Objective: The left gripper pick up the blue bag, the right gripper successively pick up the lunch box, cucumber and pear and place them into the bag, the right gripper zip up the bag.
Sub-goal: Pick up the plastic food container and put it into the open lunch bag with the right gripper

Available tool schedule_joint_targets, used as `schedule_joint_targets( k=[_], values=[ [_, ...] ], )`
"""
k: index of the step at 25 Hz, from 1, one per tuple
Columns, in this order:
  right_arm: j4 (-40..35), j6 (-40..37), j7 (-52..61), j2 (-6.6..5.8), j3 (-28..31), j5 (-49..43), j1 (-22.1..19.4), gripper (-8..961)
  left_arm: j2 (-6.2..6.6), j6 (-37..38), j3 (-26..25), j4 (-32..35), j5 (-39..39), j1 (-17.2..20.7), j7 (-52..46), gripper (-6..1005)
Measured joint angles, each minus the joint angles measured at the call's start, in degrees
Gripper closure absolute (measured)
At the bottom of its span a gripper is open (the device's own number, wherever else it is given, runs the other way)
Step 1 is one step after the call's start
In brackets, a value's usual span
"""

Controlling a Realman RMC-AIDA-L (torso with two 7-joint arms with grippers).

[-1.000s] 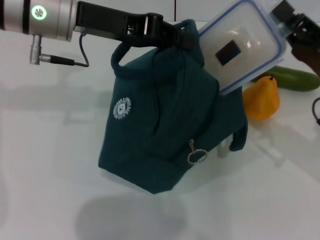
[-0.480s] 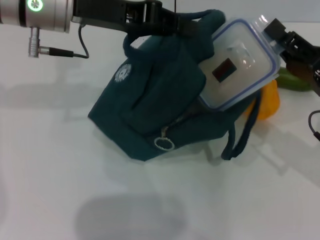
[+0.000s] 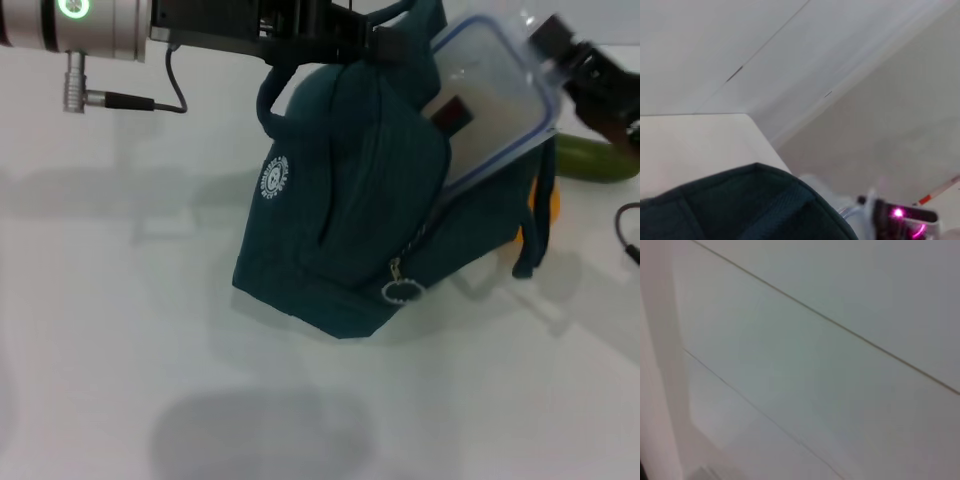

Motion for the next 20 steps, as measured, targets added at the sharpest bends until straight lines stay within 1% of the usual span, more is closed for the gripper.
schedule_joint_targets(
  k=[8, 15, 20],
  values=[
    [2.0, 5.0, -2.4, 0.01, -0.5, -2.6, 0.4, 855, -0.1, 0.3, 0.1, -0.1, -2.1, 0.2, -0.3, 932],
    [2.3, 7.2, -2.0, 0.0, -0.5, -4.5, 1.3, 854, -0.14, 0.5, -0.1, -0.1, -2.4, 0.5, -0.3, 933],
    [2.3, 8.8, -0.7, 0.0, -0.6, -6.6, 2.7, 853, -0.24, 0.5, 0.1, -0.6, -2.5, 0.8, 0.0, 933]
  ],
)
